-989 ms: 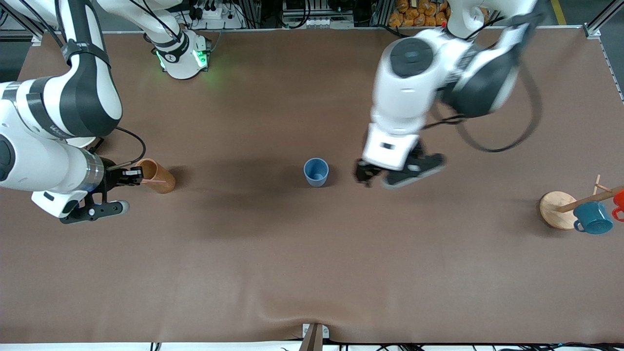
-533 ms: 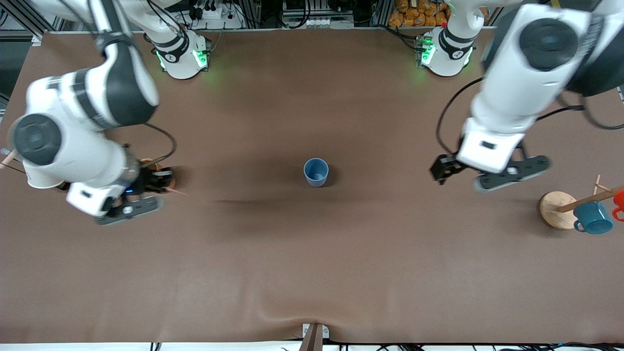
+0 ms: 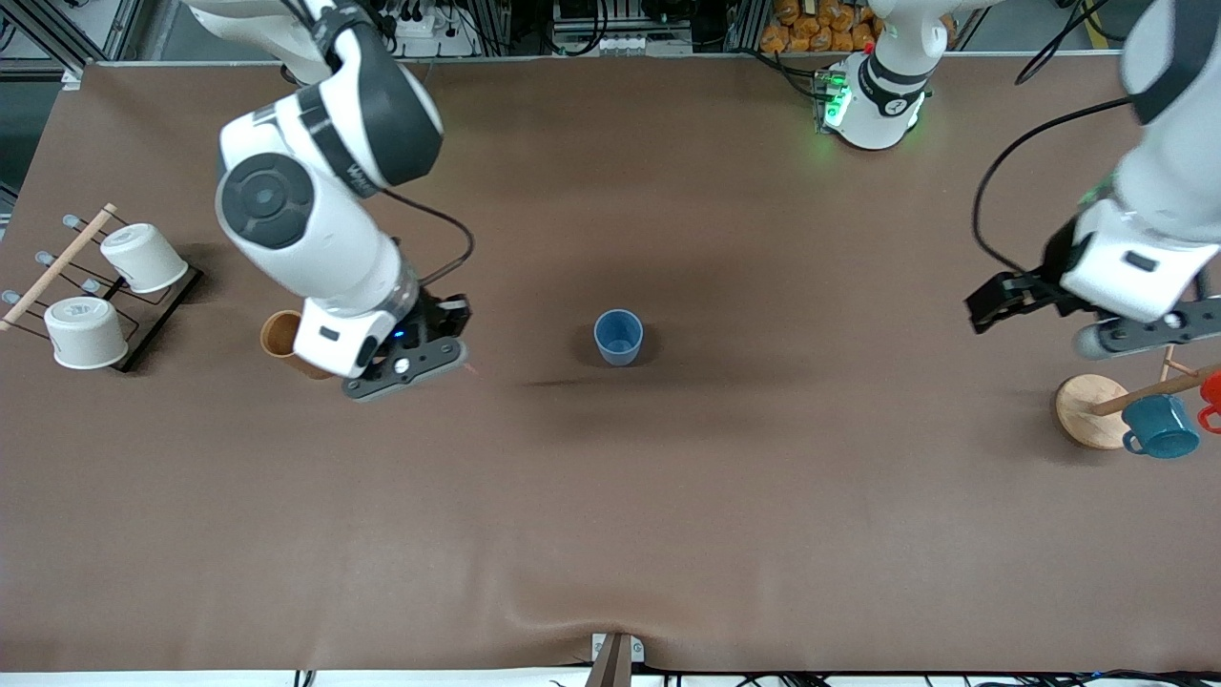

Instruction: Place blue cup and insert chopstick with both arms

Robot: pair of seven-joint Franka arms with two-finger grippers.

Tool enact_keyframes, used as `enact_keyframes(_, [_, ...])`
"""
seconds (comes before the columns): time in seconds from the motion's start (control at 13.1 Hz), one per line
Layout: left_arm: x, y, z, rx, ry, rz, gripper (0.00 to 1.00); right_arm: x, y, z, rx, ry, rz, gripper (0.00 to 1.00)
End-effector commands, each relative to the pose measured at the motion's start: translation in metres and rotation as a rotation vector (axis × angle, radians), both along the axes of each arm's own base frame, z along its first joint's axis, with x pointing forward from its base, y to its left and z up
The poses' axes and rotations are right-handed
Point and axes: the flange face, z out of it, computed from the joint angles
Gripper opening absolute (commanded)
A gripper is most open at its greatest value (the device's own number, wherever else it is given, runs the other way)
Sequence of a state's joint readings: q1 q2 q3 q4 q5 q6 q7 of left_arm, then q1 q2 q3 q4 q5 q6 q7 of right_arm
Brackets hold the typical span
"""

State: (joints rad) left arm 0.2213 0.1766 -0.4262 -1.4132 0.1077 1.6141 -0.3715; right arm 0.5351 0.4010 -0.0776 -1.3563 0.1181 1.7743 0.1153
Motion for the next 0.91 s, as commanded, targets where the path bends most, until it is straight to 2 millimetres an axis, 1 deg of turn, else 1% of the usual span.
enact_keyframes(0.0, [-0.02,0.024,0.017,-0.033,0.008,-0.033,1.0,-0.019,0.044,-0.002,0.021,-0.007,-0.103,0.0])
enact_keyframes(0.15, [-0.032,0.043,0.019,-0.016,0.043,-0.06,1.0,-0.04,0.086,-0.004,0.034,-0.031,-0.089,0.0])
enact_keyframes(0.23, [-0.038,0.045,0.018,-0.007,0.047,-0.054,1.0,-0.048,0.102,-0.005,0.045,-0.045,-0.08,0.0])
enact_keyframes(0.3, [-0.04,0.049,0.018,-0.002,0.05,-0.061,1.0,-0.054,0.115,-0.01,0.05,-0.049,-0.086,0.0])
enact_keyframes(0.38, [-0.045,0.057,0.022,0.001,0.045,-0.081,1.0,-0.06,0.125,-0.012,0.056,-0.053,-0.1,0.0])
enact_keyframes(0.46, [-0.055,0.059,0.023,0.004,0.05,-0.103,1.0,-0.064,0.134,-0.014,0.062,-0.057,-0.115,0.0])
enact_keyframes(0.53, [-0.062,0.056,0.026,0.006,0.046,-0.11,1.0,-0.07,0.142,-0.015,0.062,-0.057,-0.117,0.0])
enact_keyframes(0.61, [-0.064,0.053,0.027,0.007,0.046,-0.115,1.0,-0.073,0.145,-0.015,0.065,-0.056,-0.12,0.0])
enact_keyframes(0.68, [-0.065,0.055,0.028,0.007,0.046,-0.115,1.0,-0.074,0.148,-0.017,0.064,-0.054,-0.119,0.0])
enact_keyframes(0.76, [-0.066,0.054,0.023,0.006,0.059,-0.118,1.0,-0.077,0.151,-0.019,0.061,-0.052,-0.114,0.0])
enact_keyframes(0.84, [-0.067,0.054,0.021,0.006,0.063,-0.118,1.0,-0.079,0.154,-0.02,0.062,-0.053,-0.11,0.0])
